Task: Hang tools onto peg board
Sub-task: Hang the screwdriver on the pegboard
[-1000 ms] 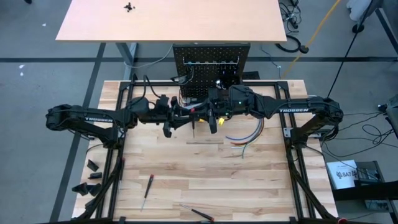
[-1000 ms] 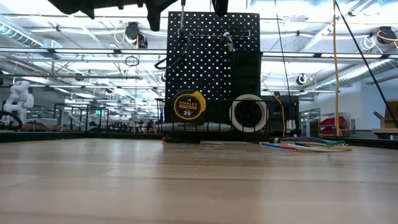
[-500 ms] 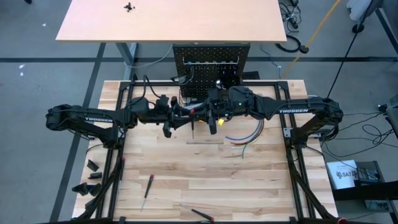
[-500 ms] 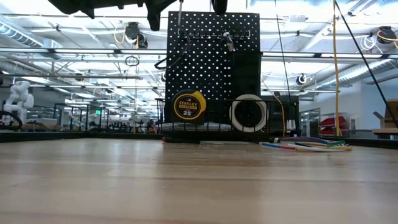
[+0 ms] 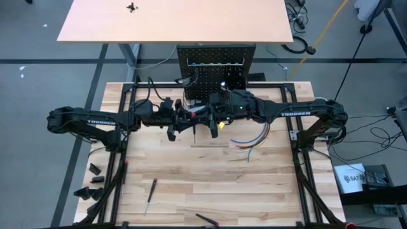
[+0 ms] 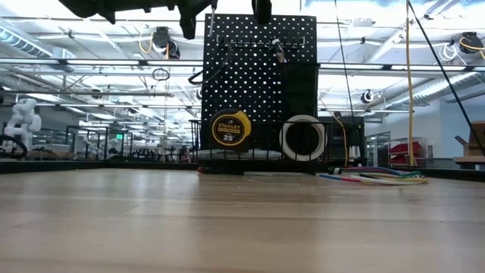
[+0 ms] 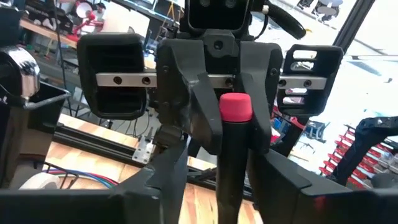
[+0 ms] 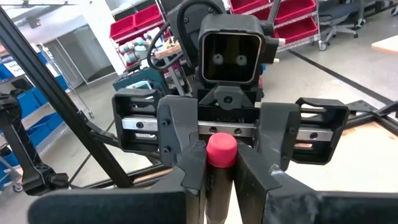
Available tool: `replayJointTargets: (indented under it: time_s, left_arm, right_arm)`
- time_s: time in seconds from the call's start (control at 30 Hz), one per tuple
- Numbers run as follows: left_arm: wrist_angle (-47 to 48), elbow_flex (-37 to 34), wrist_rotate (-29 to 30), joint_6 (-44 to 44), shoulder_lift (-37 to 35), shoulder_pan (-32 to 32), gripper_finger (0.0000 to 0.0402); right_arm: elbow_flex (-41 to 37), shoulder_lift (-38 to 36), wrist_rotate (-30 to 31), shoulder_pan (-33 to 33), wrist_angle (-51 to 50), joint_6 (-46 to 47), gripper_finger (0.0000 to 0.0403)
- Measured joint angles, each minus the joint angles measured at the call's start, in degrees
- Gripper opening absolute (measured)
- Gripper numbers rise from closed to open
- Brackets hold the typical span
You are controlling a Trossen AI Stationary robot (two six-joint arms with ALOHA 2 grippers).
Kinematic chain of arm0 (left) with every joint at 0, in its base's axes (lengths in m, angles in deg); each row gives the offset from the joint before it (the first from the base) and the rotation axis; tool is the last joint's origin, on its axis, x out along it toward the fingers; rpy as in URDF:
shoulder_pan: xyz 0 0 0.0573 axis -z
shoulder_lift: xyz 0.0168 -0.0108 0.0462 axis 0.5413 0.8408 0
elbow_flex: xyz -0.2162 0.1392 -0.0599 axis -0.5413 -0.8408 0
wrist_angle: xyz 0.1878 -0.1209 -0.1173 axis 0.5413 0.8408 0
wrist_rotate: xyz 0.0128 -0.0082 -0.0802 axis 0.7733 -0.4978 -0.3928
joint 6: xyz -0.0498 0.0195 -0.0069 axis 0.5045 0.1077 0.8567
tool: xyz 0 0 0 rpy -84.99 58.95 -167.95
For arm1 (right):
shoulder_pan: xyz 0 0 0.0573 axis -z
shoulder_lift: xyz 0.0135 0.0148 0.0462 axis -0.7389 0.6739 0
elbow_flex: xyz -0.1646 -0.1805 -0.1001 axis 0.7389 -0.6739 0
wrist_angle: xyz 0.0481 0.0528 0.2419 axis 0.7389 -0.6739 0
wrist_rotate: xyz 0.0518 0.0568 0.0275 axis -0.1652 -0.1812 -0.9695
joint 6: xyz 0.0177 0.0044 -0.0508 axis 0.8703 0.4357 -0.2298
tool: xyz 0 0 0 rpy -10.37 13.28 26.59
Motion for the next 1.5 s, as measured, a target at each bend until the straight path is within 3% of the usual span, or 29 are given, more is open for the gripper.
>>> replayJointTargets:
  time_s: [0.23,0.33,0.47,0.6,0.73,0.87,1.2,1.37,1.5]
  left_arm:
    - [0.5,0.0,-2.9,-1.0,-0.1,0.0,0.0038]
    - [0.5,0.0,-2.7,-1.2,-0.1,0.0,0.0038]
    - [1.4,0.0,-2.2,-1.6,-0.1,0.0,0.0038]
    - [6.2,0.7,2.4,-1.7,-1.1,0.0,0.0038]
    - [19.2,7.4,8.2,-4.8,-2.0,0.1,0.0038]
    - [27.7,15.6,15.5,-8.0,-1.6,0.2,0.0038]
    - [30.6,32.3,32.9,-12.4,4.8,-0.5,0.0038]
    - [37.7,41.8,36.1,-10.7,13.6,-2.9,0.0038]
    - [38.6,45.3,40.9,-10.6,18.7,-4.8,0.0038]
  right_arm:
    - [0.0,0.0,0.0,0.0,-0.2,0.6,0.0045]
    - [0.0,0.0,0.0,0.0,-0.2,0.7,0.0058]
    - [0.0,-0.3,0.0,0.2,-0.4,-1.3,0.0132]
    - [0.0,-2.9,-0.3,1.8,-2.8,-3.4,0.0202]
    - [0.0,-6.8,-0.2,3.9,-9.5,-4.4,0.0243]
    - [0.0,-11.9,0.4,6.1,-20.0,-6.4,0.0257]
    - [0.0,-23.6,22.8,7.2,-43.6,-8.8,0.0254]
    - [0.0,-27.7,29.0,7.2,-50.1,-10.0,0.0254]
    - [0.0,-29.3,32.5,7.2,-54.2,-10.2,0.0254]
